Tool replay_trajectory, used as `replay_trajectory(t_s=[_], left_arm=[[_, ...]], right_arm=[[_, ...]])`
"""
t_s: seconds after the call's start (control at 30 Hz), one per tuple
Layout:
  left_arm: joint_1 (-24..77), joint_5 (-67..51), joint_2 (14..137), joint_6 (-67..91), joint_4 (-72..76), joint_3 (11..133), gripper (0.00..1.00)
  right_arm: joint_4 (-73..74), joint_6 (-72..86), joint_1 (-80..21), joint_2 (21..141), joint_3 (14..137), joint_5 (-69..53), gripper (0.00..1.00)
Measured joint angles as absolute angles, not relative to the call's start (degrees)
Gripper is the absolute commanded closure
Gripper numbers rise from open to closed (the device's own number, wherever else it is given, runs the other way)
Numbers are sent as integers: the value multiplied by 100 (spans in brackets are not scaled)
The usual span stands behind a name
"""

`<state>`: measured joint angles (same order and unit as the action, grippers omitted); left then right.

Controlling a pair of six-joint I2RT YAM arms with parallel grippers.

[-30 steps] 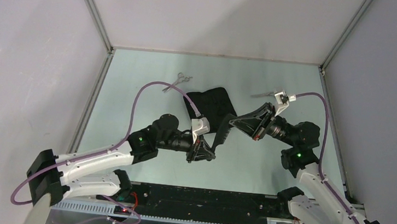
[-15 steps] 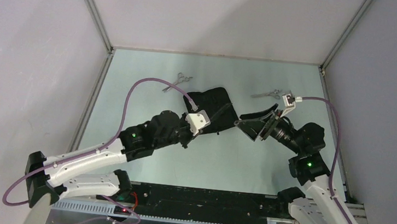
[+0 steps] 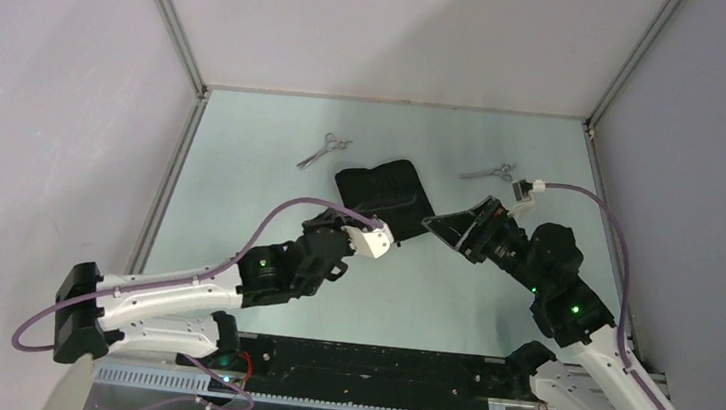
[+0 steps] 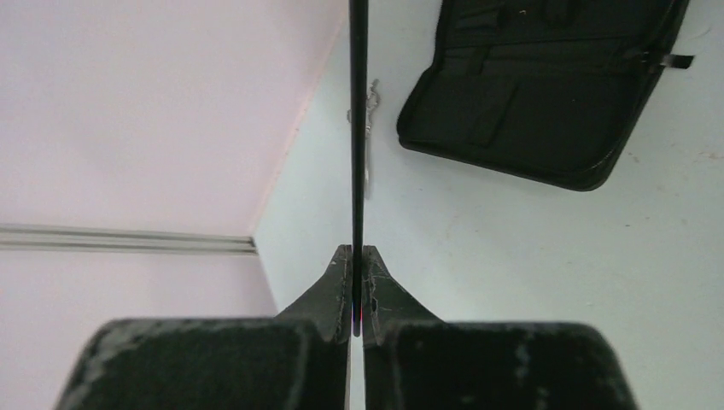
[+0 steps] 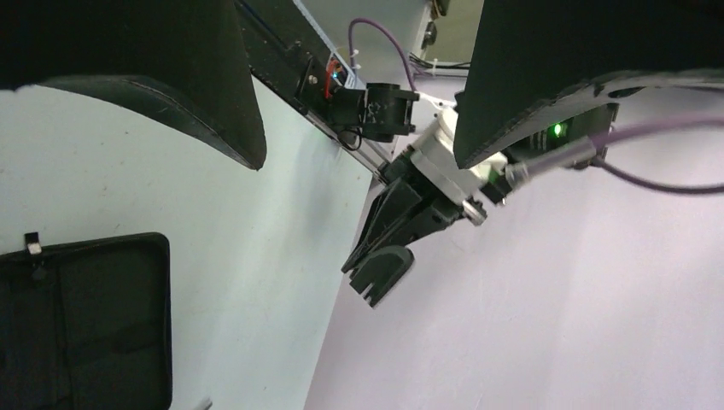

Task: Sort the hair-cutting tools
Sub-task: Pick up the comb at the center of the board.

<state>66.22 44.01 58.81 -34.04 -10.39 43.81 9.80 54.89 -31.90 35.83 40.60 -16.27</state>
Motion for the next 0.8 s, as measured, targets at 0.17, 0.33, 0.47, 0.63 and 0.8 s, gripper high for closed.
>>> replay_trajectory(t_s=[0.17, 0.33, 0.47, 0.63, 0.8], left_arm=[[6890, 4814, 6114, -4010, -735, 4364, 100], [7087, 5035, 6296, -4436, -513, 4224, 100], [7192, 5109, 6396, -4661, -405, 4193, 100], [7314, 5214, 6525, -4862, -167, 4193, 100], [7328, 5260, 6593, -5009, -36, 4193, 100]], right_arm=[[1079, 5865, -3693, 4007, 4311, -967, 17], [1090, 6119, -3804, 4128, 4353, -469, 21], [1105, 6239, -3815, 4226, 4390, -158, 31], [1149, 6386, -3822, 4477, 4397, -80, 51], [1310, 6501, -3852, 4637, 4397, -158, 69]])
